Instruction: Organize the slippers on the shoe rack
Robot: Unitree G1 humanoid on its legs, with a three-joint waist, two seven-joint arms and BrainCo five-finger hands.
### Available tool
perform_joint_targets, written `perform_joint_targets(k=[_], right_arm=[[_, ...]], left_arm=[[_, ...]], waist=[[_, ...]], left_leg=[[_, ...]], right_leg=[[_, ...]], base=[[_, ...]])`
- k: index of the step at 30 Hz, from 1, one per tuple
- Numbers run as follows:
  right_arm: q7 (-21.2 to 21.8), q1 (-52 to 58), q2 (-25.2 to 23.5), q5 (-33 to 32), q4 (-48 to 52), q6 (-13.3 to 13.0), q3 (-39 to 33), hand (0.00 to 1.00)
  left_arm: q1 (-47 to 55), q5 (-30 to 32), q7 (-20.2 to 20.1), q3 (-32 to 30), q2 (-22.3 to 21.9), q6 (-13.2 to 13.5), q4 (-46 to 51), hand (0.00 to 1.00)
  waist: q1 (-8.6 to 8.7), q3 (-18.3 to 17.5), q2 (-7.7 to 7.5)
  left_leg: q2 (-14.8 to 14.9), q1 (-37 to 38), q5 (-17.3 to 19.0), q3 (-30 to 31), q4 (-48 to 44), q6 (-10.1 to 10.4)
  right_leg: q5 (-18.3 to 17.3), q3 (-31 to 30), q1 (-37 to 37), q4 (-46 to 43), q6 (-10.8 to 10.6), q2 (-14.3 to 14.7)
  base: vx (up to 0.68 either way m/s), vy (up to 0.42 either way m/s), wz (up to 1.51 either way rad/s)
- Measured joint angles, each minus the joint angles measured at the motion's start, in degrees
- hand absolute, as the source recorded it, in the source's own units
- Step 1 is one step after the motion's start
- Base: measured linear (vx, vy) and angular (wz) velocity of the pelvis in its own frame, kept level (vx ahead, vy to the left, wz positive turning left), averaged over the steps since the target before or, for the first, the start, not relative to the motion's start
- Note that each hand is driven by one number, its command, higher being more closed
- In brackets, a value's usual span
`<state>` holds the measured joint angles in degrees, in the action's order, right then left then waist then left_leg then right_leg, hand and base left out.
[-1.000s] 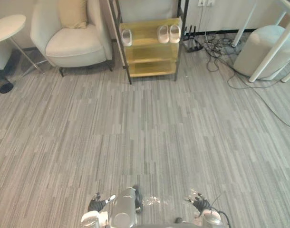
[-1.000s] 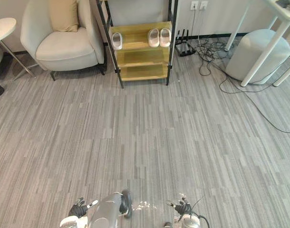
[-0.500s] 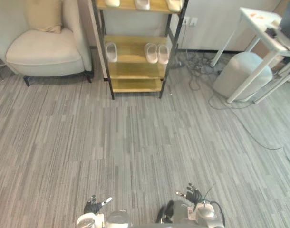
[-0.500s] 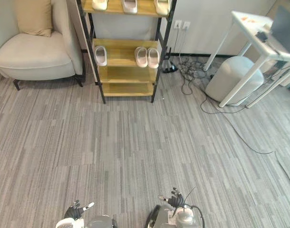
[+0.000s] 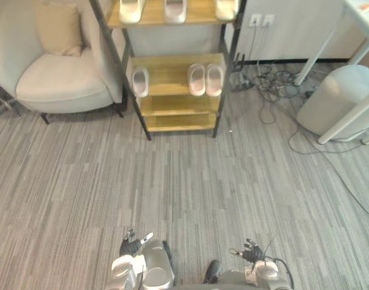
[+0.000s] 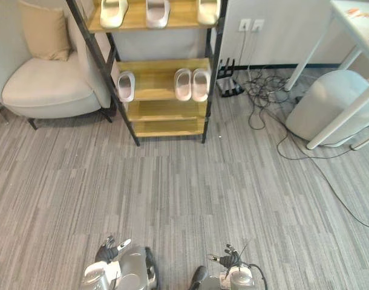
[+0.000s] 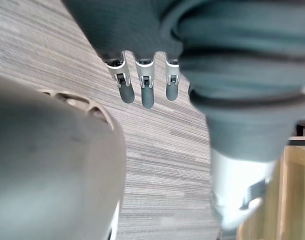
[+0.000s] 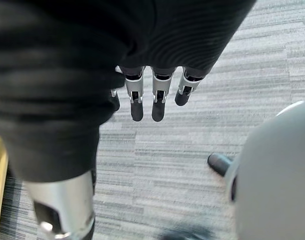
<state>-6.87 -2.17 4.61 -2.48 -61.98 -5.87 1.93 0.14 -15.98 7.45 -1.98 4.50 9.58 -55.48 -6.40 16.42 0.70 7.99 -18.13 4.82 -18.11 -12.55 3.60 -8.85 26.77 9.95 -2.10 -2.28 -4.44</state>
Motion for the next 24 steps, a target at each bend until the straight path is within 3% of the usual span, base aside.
perform_joint_targets(k=[1, 2, 3, 5, 6, 7, 10, 12, 14, 15, 16, 17, 18, 19, 20, 21, 22, 23, 24], right_arm=[[0.0, 0.1, 0.1, 0.0, 0.0, 0.0, 0.0, 0.0], [-0.2, 0.3, -0.1, 0.1, -0.1, 0.0, 0.1, 0.0], [-0.4, 0.2, -2.1, 0.1, 0.2, -0.1, 0.2, 0.0], [-0.3, 0.0, -3.1, 0.2, 0.1, -0.2, 0.5, 0.0], [-0.2, 0.1, -3.0, 0.0, 0.1, -0.1, 0.5, 0.0], [0.1, 0.2, -2.9, 0.0, 0.3, -0.2, 0.5, 0.0], [0.6, 0.4, -2.2, 0.0, 2.1, -0.4, 0.5, 0.0], [1.0, -0.7, -2.2, 0.1, 2.4, -0.4, 0.5, 0.0], [1.5, -1.7, -1.9, 0.0, 2.0, -0.3, 0.4, 0.0], [2.4, -2.4, -1.3, -0.4, 1.8, 0.1, 0.5, 0.0], [2.7, -2.4, -0.7, -1.6, 2.0, -0.2, 0.4, 0.0], [2.7, -2.3, -0.7, -2.1, 2.0, -0.2, 0.3, 0.0], [2.9, -1.9, -0.7, -2.2, 1.8, -0.2, -0.4, 0.0], [3.1, -1.7, -1.1, -2.2, 0.7, -0.1, -0.7, 0.0], [3.3, -1.6, -1.1, -2.2, 0.6, -0.1, -0.8, 0.0], [3.4, -2.3, 0.3, -2.2, -0.2, 0.0, -1.3, 0.0], [3.4, -2.3, 0.5, -3.0, -0.3, -0.3, -2.8, 0.0], [3.4, -2.3, 0.6, -3.4, -0.2, -0.2, -3.3, 0.0], [3.4, -2.0, 0.8, -4.6, -0.3, -0.2, -4.1, 0.0]], left_arm=[[0.1, 0.0, 0.0, 0.0, -0.2, 0.0, -0.2, 0.0], [0.2, 0.0, 0.0, -0.9, -0.7, -0.1, -0.5, 0.0], [-0.3, 0.1, 0.0, -1.4, 0.5, -0.1, -0.1, 0.0], [-0.9, 0.1, 0.0, -2.2, 1.4, -0.2, -0.1, 0.0], [-0.9, 0.2, -0.1, -2.5, 1.3, -0.5, -0.7, 0.0], [-1.0, 0.3, -0.2, -2.0, 1.6, -0.7, -1.2, 0.0], [-0.7, 0.7, -0.2, 0.0, 3.1, -1.6, -2.5, 0.0], [0.0, 0.7, -0.2, 0.6, 3.3, -1.6, -2.4, 0.0], [0.0, 0.7, -0.5, 0.9, 2.9, -1.6, -2.0, 0.0], [-0.1, 0.8, -1.2, 0.9, 2.4, -1.7, -2.0, 0.0], [0.0, 1.3, -1.6, 1.0, 1.7, -1.6, -2.1, 0.0], [0.1, 1.3, -1.6, 1.2, 1.6, -1.6, -2.1, 0.0], [0.4, 1.4, -1.5, 1.3, 1.7, -1.5, -2.1, 0.0], [0.7, 1.6, -1.5, 1.3, 2.0, -1.5, -2.2, 0.0], [0.8, 1.8, -1.5, 1.2, 2.1, -1.5, -2.3, 0.0], [0.9, 2.6, -1.6, 0.8, 1.2, -1.7, -2.7, 0.0], [1.8, 3.9, -2.4, 0.7, -0.2, -1.5, -2.6, 0.0], [1.8, 3.9, -2.5, 0.6, -0.5, -1.6, -2.6, 0.0], [1.6, 4.2, -2.9, 0.2, -1.0, -1.6, -2.4, 0.0]], waist=[[-0.08, -0.2, 0.37], [-0.61, -0.8, 1.03], [-0.62, -0.8, -2.66], [-1.07, -1.0, -4.43], [-1.35, -1.0, -4.33], [-1.17, -1.1, -4.37], [-0.19, -0.7, -3.94], [-0.02, -0.7, -3.8], [0.15, -0.6, -3.65], [0.2, -0.5, -3.34], [0.21, -0.2, -2.95], [0.21, -0.3, -3.02], [0.16, -0.3, -3.09], [0.07, -0.7, -3.86], [0.1, -1.1, -4.47], [0.28, -1.5, -2.11], [0.29, -3.1, -0.25], [0.42, -3.1, 0.21], [0.13, -3.1, 1.26]], left_leg=[[-0.1, 0.2, -1.6, 0.0, 2.3, 0.1], [0.3, 0.8, -10.0, 1.0, 2.1, -3.0], [-2.0, 0.0, -6.0, 0.7, -1.4, -4.4], [-2.7, -0.9, -1.2, 0.7, -6.5, -4.9], [-2.7, 1.0, 3.4, 0.6, -10.2, -4.8], [-2.9, 2.5, 5.3, 0.7, -10.9, -4.7], [-3.9, 10.0, 8.7, 1.6, -9.7, -5.7], [-4.2, 14.5, 9.3, 2.3, -7.5, -5.9], [-4.3, 17.3, 9.3, 3.8, -4.8, -5.9], [-4.2, 18.9, 9.3, 5.0, -3.2, -5.8], [-4.1, 20.3, 9.3, 6.2, -1.7, -5.5], [-4.1, 20.8, 9.3, 6.2, -1.4, -4.8], [-4.2, 23.0, 10.3, 6.7, -0.2, -2.8], [-5.0, 24.7, 11.5, 7.9, -0.1, -0.9], [-5.3, 25.2, 11.9, 8.3, -0.2, -0.5], [-3.8, 26.2, 12.6, 9.5, -0.5, 0.1], [-1.9, 24.0, 13.0, 11.1, -5.4, 0.8], [-1.3, 23.3, 13.2, 11.2, -7.4, 1.1], [0.8, 20.1, 13.3, 11.3, -15.3, 1.3]], right_leg=[[-0.4, -0.3, 0.4, 0.2, -0.8, 0.5], [-1.9, -0.7, 2.5, 0.5, -2.9, 0.8], [-3.1, -0.6, 3.6, 0.4, -3.5, -1.5], [-3.6, -0.9, 3.8, -3.4, -4.3, -3.5], [-4.5, -3.2, -0.6, -19.0, -5.6, -7.4], [-4.0, -4.8, -4.4, -30.0, -4.9, -9.6], [-4.5, -5.6, -13.2, -53.0, -3.1, -12.6], [-6.1, -2.4, -15.3, -51.0, -2.2, -12.5], [-6.8, 0.9, -18.2, -42.4, -2.0, -11.2], [-6.6, 1.1, -20.5, -33.9, -1.7, -9.3], [-4.2, 0.8, -21.9, -24.4, -1.4, -7.7], [-3.0, 0.6, -22.0, -21.9, -1.4, -7.2], [3.4, -0.1, -22.1, -13.4, -0.3, -5.7], [10.5, -1.3, -22.1, -11.0, 2.1, -5.3], [12.5, -1.9, -22.2, -11.4, 4.1, -5.4], [10.6, -1.2, -22.1, -14.6, 3.8, -4.8], [6.2, 0.4, -20.9, -14.3, 3.7, -3.7], [6.1, 0.8, -20.6, -14.2, 3.8, -3.3], [5.3, 1.6, -18.7, -12.7, 4.1, -1.7]], base=[[0.35, 0.169, -0.09], [0.45, 0.196, 0.07], [0.45, 0.168, 0.11], [0.45, 0.148, 0.1], [0.49, 0.233, -0.03], [0.45, 0.256, -0.03], [0.45, 0.177, 0.2], [0.49, 0.084, 0.32], [0.38, 0.004, 0.43], [0.4, -0.076, 0.58], [0.48, -0.104, 0.59], [0.41, -0.124, 0.67], [0.43, -0.153, 0.65], [0.44, -0.176, 0.67], [0.47, -0.2, 0.45], [0.58, -0.275, 0.46], [0.49, -0.225, 0.42], [0.47, -0.248, 0.44], [0.45, -0.222, 0.1]])
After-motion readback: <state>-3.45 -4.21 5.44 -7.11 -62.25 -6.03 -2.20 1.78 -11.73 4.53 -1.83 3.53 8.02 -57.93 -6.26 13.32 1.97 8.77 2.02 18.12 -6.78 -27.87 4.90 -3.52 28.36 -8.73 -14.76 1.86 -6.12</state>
